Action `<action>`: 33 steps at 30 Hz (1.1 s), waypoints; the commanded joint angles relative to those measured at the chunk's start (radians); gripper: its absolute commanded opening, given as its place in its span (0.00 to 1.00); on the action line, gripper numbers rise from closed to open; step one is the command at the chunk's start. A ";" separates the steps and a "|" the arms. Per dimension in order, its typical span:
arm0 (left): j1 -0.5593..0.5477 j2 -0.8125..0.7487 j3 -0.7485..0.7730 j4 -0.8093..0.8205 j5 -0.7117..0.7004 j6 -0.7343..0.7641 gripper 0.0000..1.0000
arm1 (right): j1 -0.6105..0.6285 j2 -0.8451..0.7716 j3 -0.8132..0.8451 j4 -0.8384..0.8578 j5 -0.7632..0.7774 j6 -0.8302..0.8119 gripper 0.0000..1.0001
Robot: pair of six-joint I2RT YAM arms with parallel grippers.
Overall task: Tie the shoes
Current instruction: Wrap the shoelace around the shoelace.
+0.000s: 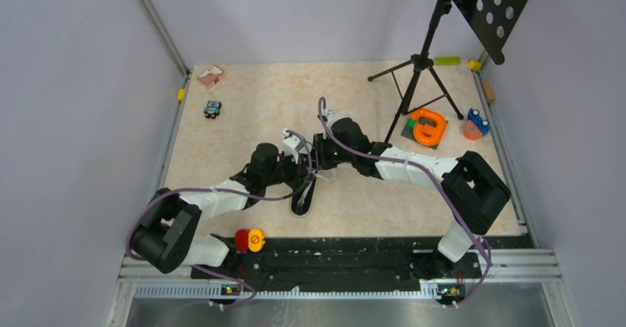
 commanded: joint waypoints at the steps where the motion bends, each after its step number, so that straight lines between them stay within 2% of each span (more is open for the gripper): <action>1: 0.005 -0.003 0.019 0.006 -0.005 0.028 0.00 | -0.008 -0.033 0.005 0.052 0.006 0.000 0.32; 5: 0.004 -0.007 0.014 0.006 -0.011 0.032 0.00 | -0.008 -0.041 -0.004 0.056 0.006 0.004 0.37; 10: 0.006 0.002 0.025 0.001 -0.006 0.035 0.00 | -0.005 -0.020 -0.003 0.071 -0.023 0.014 0.35; 11: 0.006 0.005 0.027 0.000 -0.005 0.036 0.00 | -0.002 -0.016 -0.003 0.072 -0.023 0.013 0.31; 15: 0.006 0.001 0.030 -0.004 -0.004 0.039 0.00 | -0.001 -0.011 0.003 0.068 -0.001 0.019 0.00; 23: 0.007 -0.018 0.030 -0.017 -0.019 0.054 0.00 | -0.001 -0.064 -0.035 0.073 0.136 0.049 0.00; 32: 0.014 0.011 0.073 -0.040 -0.021 0.055 0.00 | -0.001 -0.110 -0.095 0.125 0.165 0.085 0.00; 33: 0.014 0.017 0.082 -0.055 -0.021 0.057 0.05 | -0.001 -0.109 -0.092 0.121 0.163 0.089 0.00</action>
